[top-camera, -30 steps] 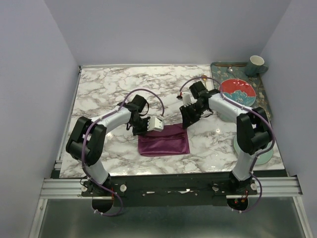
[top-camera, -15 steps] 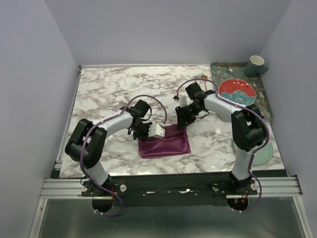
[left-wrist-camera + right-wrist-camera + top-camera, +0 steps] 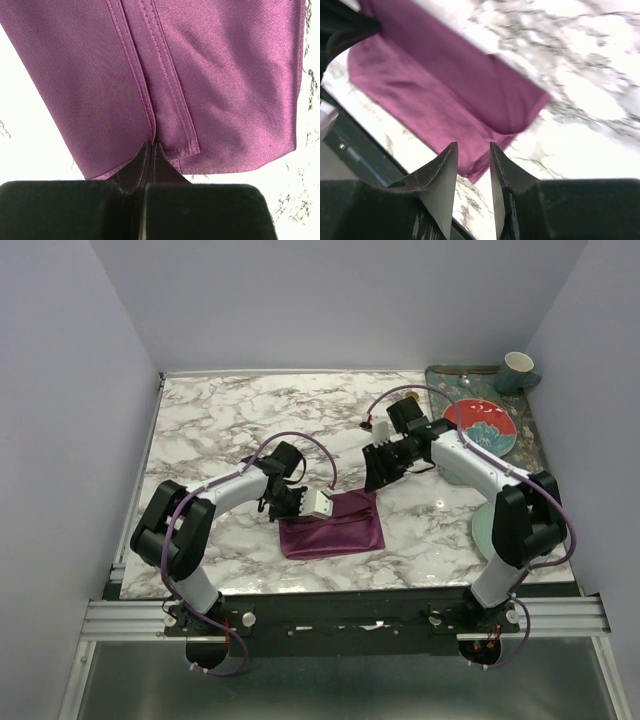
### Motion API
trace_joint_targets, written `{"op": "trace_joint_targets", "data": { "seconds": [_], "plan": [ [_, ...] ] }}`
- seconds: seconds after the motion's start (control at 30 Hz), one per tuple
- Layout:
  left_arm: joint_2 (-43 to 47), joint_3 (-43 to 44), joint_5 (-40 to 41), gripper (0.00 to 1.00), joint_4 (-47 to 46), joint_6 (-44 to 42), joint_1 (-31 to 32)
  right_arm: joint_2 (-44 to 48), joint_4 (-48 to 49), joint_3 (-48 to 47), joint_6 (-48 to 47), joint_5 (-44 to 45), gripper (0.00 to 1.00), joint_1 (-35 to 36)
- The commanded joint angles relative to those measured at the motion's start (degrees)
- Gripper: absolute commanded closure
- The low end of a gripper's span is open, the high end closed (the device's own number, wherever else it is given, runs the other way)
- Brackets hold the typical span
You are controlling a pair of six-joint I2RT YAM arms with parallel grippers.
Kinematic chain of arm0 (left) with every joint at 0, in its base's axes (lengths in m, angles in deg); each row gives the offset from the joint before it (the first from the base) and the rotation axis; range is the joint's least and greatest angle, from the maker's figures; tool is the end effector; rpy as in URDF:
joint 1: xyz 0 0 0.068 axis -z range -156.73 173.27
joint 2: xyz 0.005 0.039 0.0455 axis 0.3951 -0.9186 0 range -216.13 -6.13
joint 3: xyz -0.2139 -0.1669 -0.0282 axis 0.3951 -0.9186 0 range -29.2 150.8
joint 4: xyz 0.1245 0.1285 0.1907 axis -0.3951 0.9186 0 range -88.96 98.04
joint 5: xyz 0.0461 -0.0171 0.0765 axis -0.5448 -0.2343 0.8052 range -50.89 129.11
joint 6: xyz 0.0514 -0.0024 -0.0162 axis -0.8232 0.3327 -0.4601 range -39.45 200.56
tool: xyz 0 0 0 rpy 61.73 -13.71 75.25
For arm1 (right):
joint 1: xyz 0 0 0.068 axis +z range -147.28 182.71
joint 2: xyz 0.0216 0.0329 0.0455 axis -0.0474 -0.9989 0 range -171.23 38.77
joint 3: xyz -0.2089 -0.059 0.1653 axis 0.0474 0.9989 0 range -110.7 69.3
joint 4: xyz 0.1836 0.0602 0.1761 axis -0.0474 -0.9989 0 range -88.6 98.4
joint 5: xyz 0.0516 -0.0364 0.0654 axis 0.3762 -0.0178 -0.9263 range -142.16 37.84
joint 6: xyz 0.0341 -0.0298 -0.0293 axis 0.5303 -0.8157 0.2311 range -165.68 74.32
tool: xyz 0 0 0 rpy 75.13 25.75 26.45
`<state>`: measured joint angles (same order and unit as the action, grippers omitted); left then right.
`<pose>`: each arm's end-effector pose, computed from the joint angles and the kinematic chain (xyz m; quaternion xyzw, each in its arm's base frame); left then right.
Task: Fold the napkin into a case and place the utensils inside
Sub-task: Fold the lower triangle-folded napkin at the center of the board.
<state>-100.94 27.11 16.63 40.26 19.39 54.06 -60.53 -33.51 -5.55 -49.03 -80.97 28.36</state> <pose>0.2456 -0.1623 0.1665 0.7157 0.6627 -0.1596 0.1521 0.3105 0.1680 0.2309 -0.2866 0.9051 0.2773 0.1476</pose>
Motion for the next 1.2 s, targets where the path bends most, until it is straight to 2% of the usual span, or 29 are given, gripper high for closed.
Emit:
{"op": "trace_joint_targets", "data": {
  "seconds": [0.0, 0.33, 0.5, 0.63, 0.77, 0.8, 0.97, 1.17],
  "plan": [
    [0.0, -0.9, 0.6, 1.00, -0.5, 0.4, 0.2, -2.2, -1.8, -2.0, 2.6, 9.7, 0.60, -2.2],
    [-0.3, -0.8, 0.2, 1.00, -0.5, 0.6, 0.3, -9.8, -3.4, -4.2, 5.7, 4.4, 0.57, -3.8],
    [-0.1, -0.9, 0.2, 1.00, -0.4, 0.6, 0.3, -9.9, -3.6, -4.7, 5.9, 0.3, 0.61, -4.1],
    [0.0, -1.0, 0.2, 1.00, -0.4, 0.5, 0.3, -9.3, -4.1, -4.8, 5.9, -3.1, 0.74, -4.0],
    [-0.1, -1.0, 0.3, 1.00, -0.5, 0.6, 0.2, -9.1, -5.3, -4.3, 5.3, -4.1, 0.97, -3.9],
    [-0.1, -1.0, 0.2, 1.00, -0.4, 0.6, 0.3, -9.0, -5.5, -3.9, 4.9, -4.4, 0.99, -3.9],
    [-0.3, -0.9, 0.3, 1.00, -0.5, 1.4, 0.2, -9.9, -5.6, -1.1, 4.1, -4.5, 0.99, -3.9],
    [-0.5, -1.0, 0.2, 1.00, -0.5, 1.9, 0.3, -13.2, -4.1, 1.5, 3.9, -0.5, 0.99, -3.5]
  ]
}}
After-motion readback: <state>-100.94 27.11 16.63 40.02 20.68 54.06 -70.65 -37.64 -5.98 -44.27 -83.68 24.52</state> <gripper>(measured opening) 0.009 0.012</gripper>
